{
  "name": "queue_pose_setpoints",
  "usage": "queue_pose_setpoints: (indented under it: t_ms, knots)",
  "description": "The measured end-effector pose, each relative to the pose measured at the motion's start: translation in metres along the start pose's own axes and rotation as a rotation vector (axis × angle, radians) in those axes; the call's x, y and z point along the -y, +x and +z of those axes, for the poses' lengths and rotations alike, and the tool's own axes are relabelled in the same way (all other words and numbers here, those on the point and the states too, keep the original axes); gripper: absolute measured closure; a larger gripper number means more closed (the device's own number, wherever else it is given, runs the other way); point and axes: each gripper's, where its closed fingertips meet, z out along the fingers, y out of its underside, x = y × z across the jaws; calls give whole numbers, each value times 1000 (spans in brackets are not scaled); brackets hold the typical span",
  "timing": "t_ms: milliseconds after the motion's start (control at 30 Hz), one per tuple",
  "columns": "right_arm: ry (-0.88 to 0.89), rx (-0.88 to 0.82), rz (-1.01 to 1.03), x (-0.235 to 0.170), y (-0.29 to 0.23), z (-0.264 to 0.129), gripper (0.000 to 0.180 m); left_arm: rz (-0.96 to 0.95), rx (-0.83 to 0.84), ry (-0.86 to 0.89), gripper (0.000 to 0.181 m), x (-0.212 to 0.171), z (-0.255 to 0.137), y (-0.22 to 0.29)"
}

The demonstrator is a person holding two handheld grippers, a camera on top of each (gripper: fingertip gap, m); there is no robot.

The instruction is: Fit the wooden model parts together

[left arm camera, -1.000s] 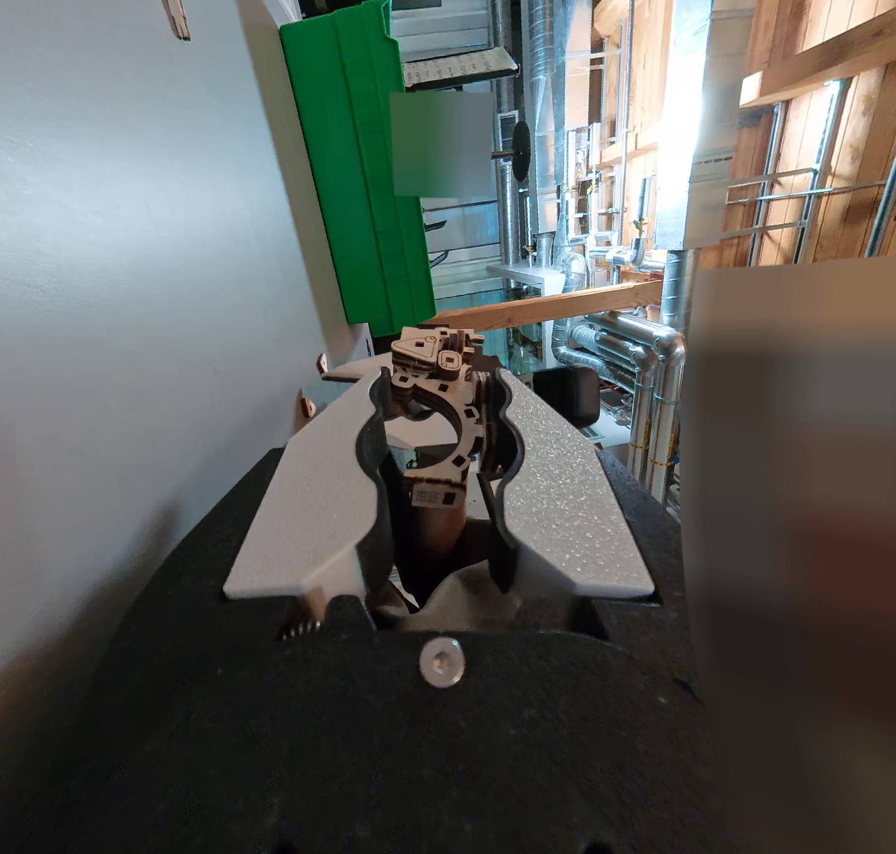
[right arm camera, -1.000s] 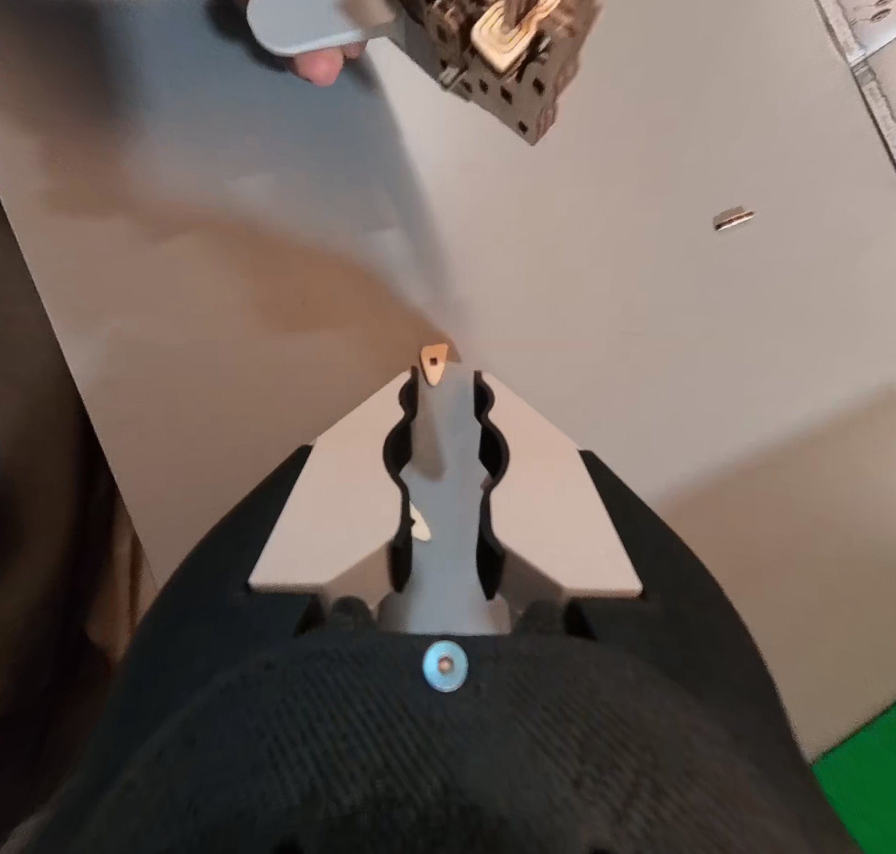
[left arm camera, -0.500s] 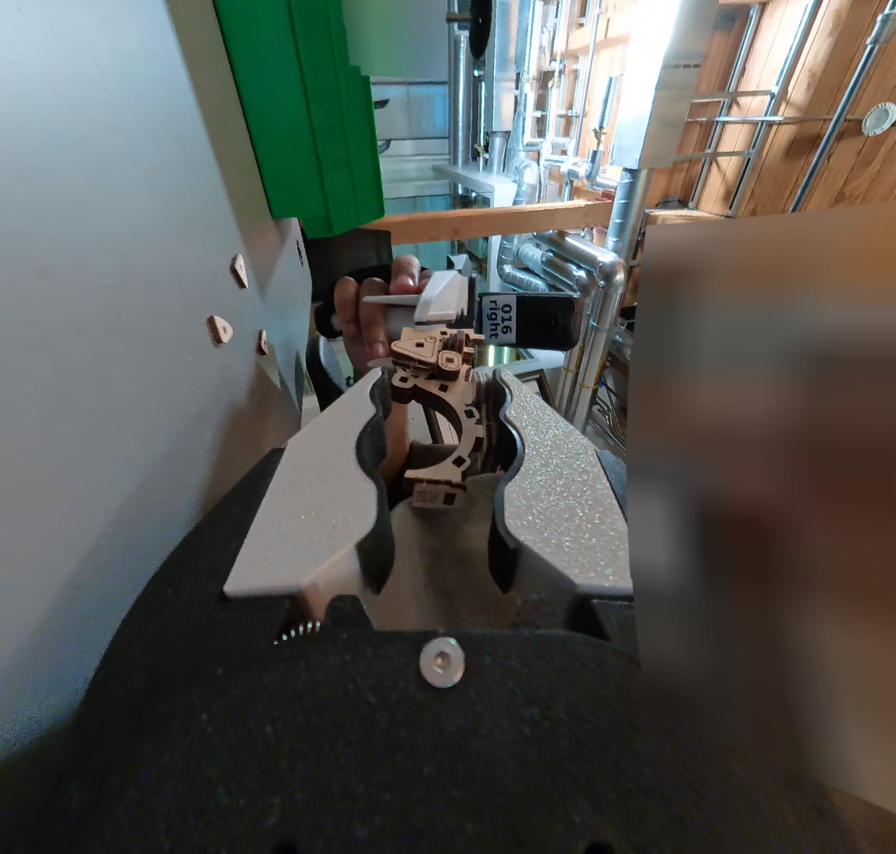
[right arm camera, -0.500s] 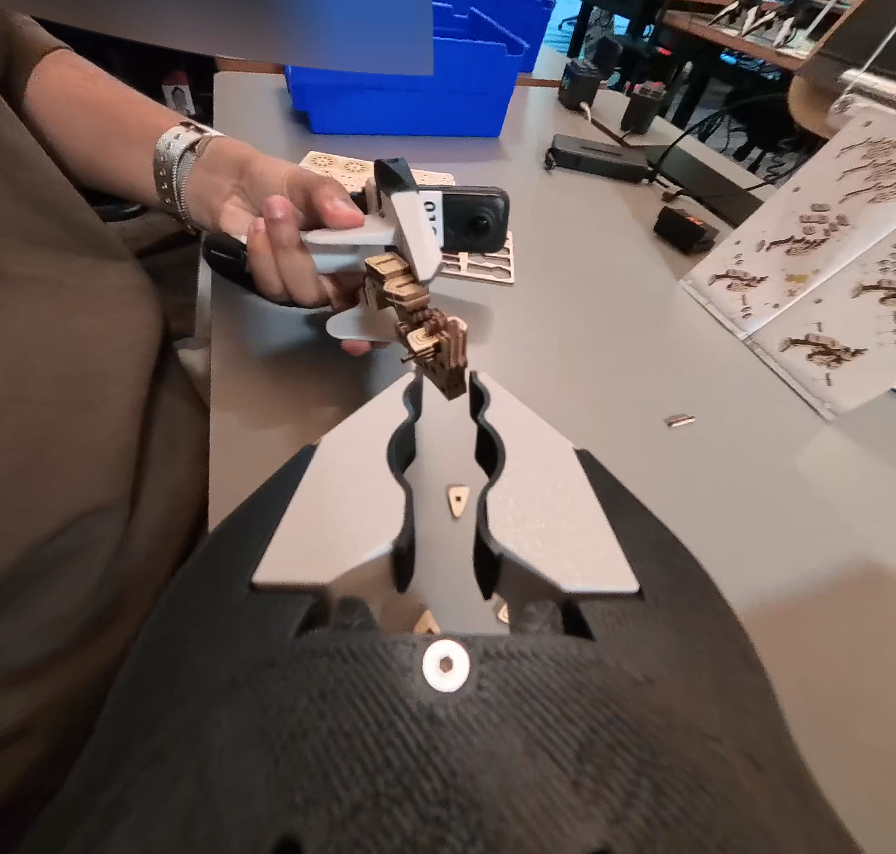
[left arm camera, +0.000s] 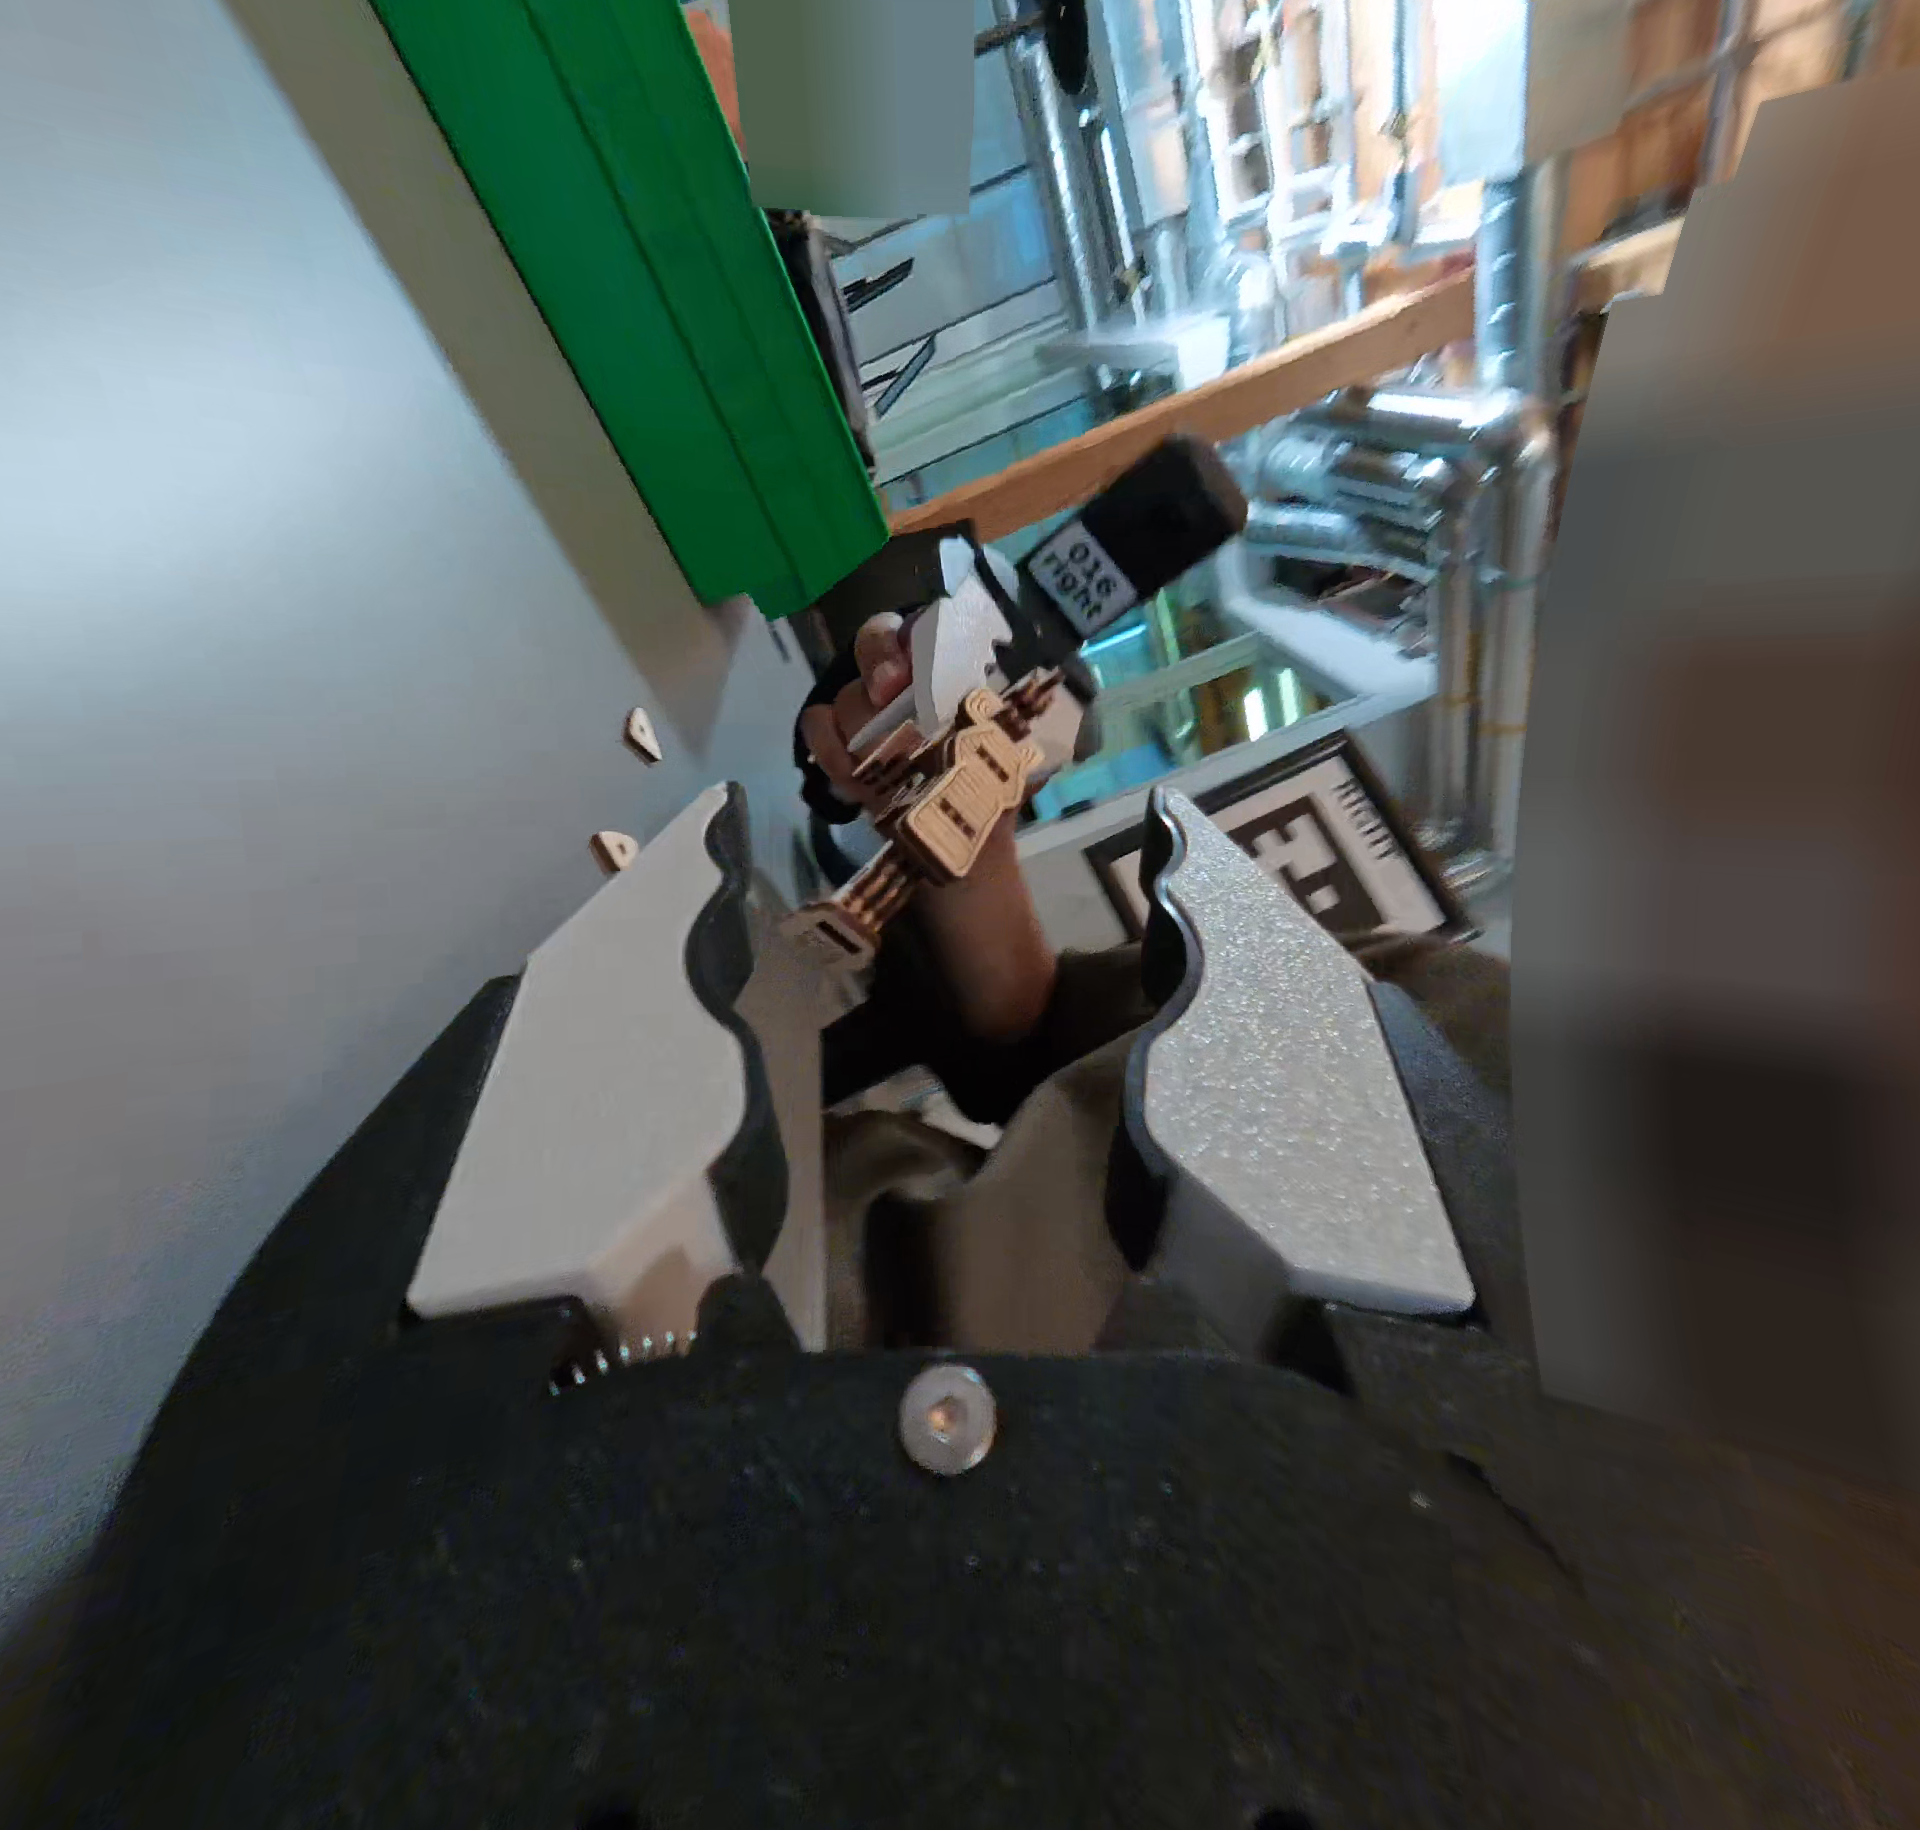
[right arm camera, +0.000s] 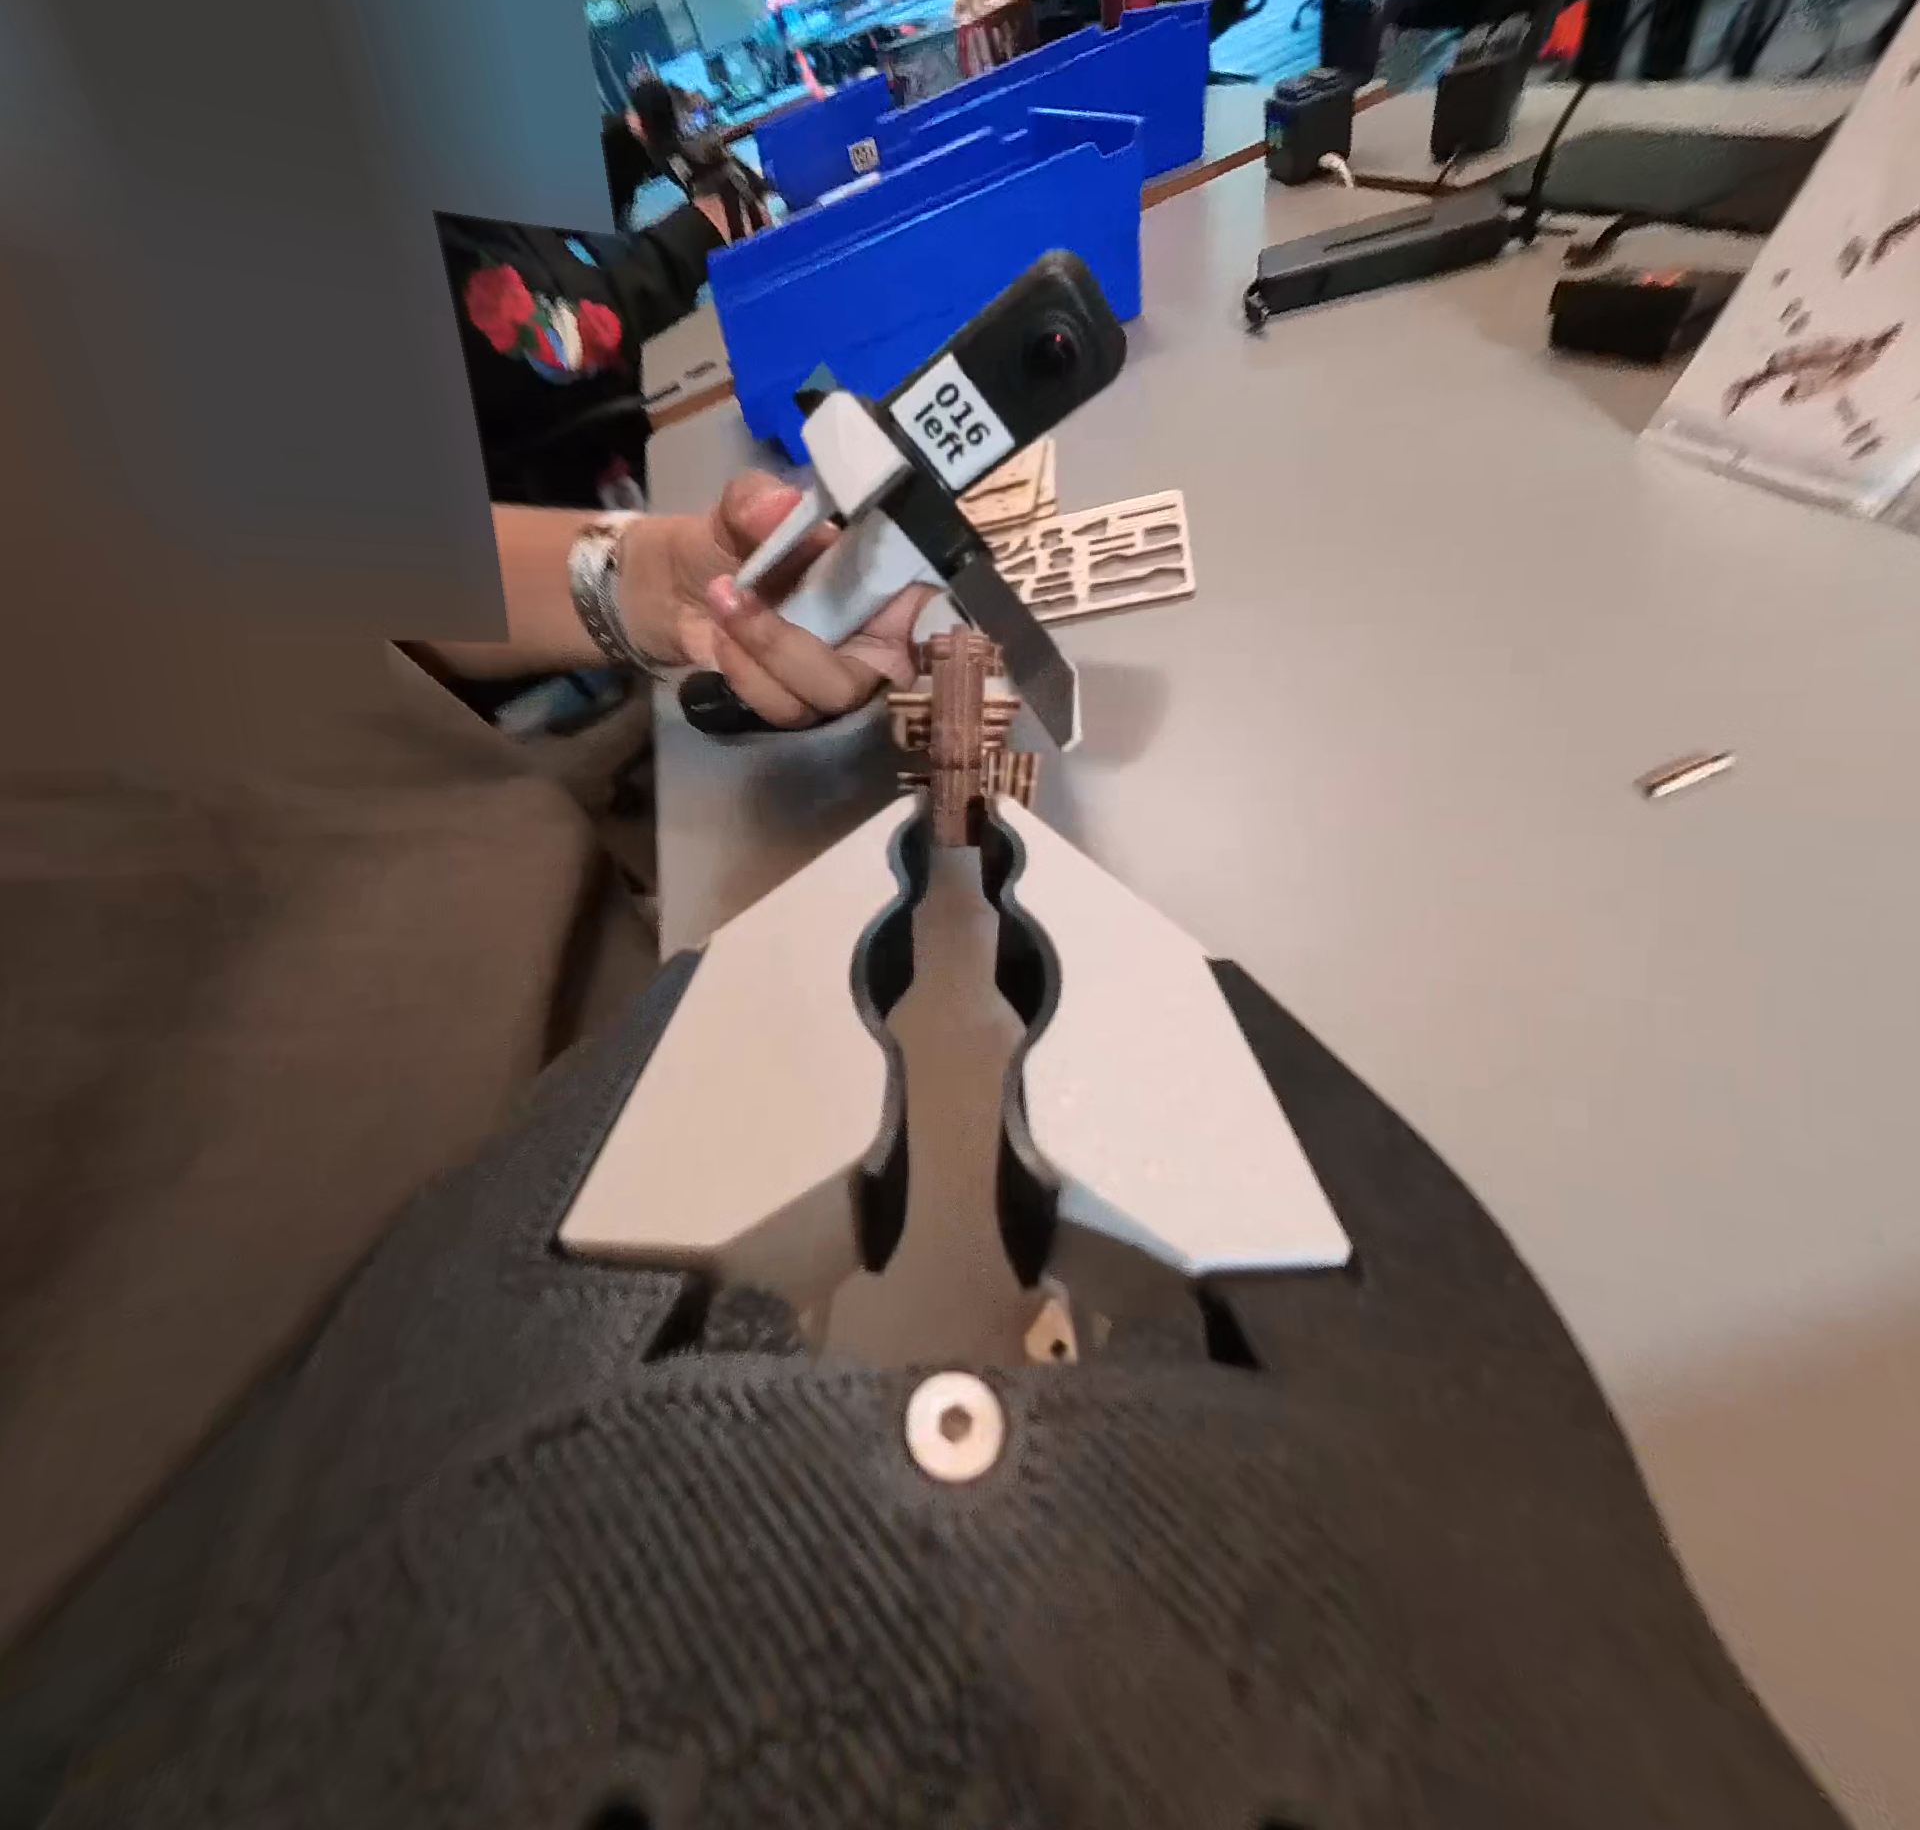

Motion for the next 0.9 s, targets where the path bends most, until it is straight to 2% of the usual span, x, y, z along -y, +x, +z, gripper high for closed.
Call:
queue_pose_setpoints:
  t_ms: [33, 200, 267, 300, 533, 900]
  knots:
    - [13, 28, 59, 1, 0, -1, 172, 44, 20, -24, 109, -3, 1, -1]
    - [110, 147, 293, 11, 2, -11, 172, 186, 49, -80, 128, -18, 9, -2]
    - [91, 163, 333, 7, 3, -11, 173, 238, 52, -65, 145, -17, 9, 0]
    - [70, 161, 342, 4, 4, -10, 172, 257, 62, -60, 148, -16, 8, -1]
    - [13, 191, 389, -7, -1, -2, 172, 282, 81, -82, 155, -19, 8, -3]
    - [-39, 184, 400, -18, -1, 3, 172, 389, 197, -214, 166, -37, 11, -18]
